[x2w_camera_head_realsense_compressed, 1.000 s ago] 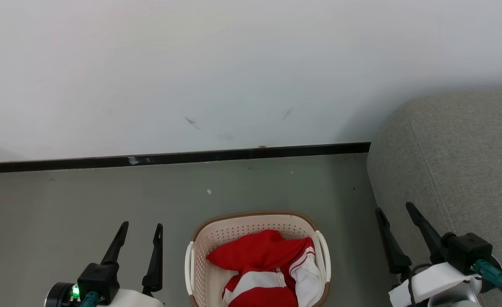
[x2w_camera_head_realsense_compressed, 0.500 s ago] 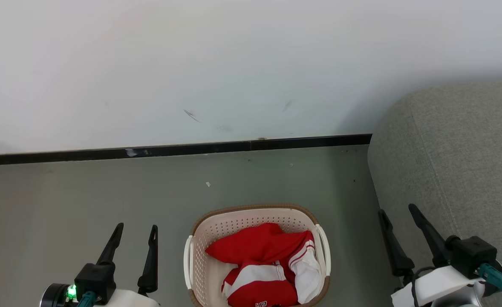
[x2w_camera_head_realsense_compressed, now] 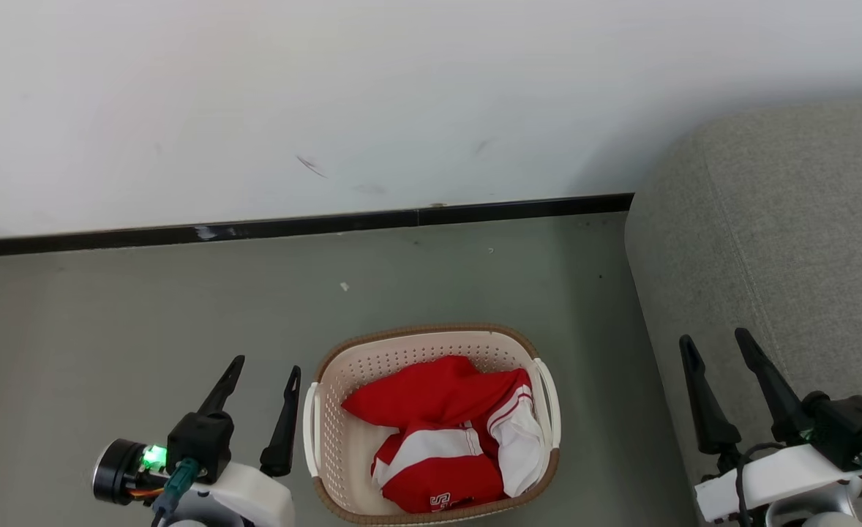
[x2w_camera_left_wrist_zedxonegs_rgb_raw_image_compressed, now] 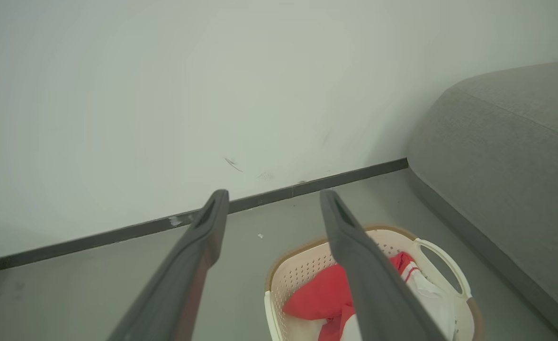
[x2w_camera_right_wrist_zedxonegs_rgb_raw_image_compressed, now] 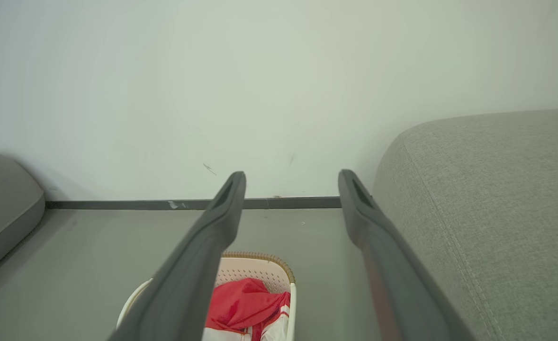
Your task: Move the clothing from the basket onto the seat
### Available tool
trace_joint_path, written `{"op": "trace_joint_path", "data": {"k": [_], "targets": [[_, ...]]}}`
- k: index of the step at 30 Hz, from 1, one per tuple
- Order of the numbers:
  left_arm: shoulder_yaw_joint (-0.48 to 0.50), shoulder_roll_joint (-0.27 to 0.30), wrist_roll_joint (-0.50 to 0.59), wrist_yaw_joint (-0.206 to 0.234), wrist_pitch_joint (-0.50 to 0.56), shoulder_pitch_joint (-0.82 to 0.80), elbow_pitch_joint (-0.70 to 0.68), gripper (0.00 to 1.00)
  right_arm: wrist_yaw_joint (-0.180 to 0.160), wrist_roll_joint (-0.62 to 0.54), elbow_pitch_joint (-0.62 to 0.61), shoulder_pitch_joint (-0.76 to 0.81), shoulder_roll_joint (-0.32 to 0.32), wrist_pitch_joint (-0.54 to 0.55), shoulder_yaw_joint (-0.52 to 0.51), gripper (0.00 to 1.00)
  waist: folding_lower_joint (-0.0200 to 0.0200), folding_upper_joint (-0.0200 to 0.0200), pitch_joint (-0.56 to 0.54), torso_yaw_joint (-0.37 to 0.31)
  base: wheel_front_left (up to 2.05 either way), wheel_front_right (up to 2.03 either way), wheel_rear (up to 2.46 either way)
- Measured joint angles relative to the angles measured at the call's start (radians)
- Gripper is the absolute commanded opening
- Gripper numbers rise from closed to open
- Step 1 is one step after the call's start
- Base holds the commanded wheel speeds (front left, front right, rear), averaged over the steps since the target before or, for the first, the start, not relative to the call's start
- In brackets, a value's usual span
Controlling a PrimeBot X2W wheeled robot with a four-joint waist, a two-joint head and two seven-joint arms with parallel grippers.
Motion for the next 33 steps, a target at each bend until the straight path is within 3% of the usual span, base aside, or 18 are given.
{"op": "trace_joint_path", "data": {"k": [18,33], "targets": [[-0.131,-0.020,0.069,-0.086,0.048,-0.184,0.188,1.00,0.000,0.001,-0.098,-0.014,0.001,0.000,-0.037,1.00,0.0000,0.0000,0.147,-0.057,0.00,0.00,0.00],[-0.166,0.005,0.131,-0.105,0.097,-0.341,0.348,1.00,0.000,0.040,-0.155,-0.150,0.001,-0.007,-0.047,1.00,-0.0001,0.0000,0.319,-0.126,0.00,0.00,0.00]]}}
